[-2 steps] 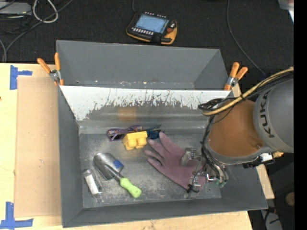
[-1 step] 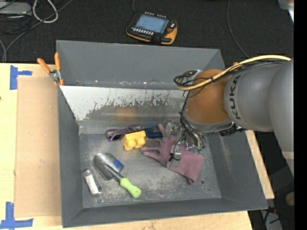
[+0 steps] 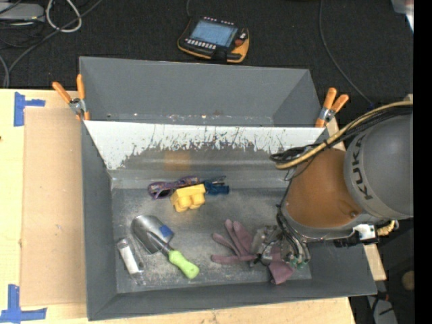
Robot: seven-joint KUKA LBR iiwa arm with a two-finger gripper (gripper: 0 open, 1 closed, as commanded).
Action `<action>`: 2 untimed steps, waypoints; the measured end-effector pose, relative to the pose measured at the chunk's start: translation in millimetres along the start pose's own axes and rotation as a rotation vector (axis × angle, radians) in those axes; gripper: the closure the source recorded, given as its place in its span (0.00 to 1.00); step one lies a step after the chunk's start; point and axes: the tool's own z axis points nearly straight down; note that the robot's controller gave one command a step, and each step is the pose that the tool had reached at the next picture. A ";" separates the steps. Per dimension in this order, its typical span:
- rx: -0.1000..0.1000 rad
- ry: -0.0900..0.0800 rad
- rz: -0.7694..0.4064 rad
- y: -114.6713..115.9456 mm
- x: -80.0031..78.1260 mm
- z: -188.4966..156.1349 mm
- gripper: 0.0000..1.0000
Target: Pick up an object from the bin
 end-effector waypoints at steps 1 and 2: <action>0.000 0.000 0.001 0.0 0.0 0.0 1.00; 0.001 0.007 0.001 -0.3 2.2 -13.6 1.00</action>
Offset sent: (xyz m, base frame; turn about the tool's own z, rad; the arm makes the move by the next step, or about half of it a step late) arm 0.0001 0.0002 0.0538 0.0002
